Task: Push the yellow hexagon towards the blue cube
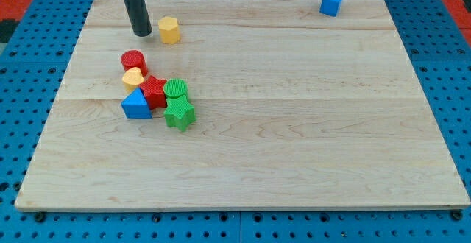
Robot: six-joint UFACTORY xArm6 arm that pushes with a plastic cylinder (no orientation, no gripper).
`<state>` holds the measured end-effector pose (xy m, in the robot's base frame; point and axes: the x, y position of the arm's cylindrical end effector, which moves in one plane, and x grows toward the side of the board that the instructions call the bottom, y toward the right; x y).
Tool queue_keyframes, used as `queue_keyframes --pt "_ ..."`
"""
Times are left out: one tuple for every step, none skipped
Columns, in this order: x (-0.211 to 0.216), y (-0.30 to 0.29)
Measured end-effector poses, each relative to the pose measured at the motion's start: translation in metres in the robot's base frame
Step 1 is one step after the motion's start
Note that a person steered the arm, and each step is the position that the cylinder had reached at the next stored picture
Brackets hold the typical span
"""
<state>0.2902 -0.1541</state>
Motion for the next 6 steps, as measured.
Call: queue_keyframes --pt "0.0 0.087" --pt "0.0 0.137" --pt "0.0 0.101" --pt "-0.015 0.111" --pt "-0.025 0.161" --pt "-0.027 0.203"
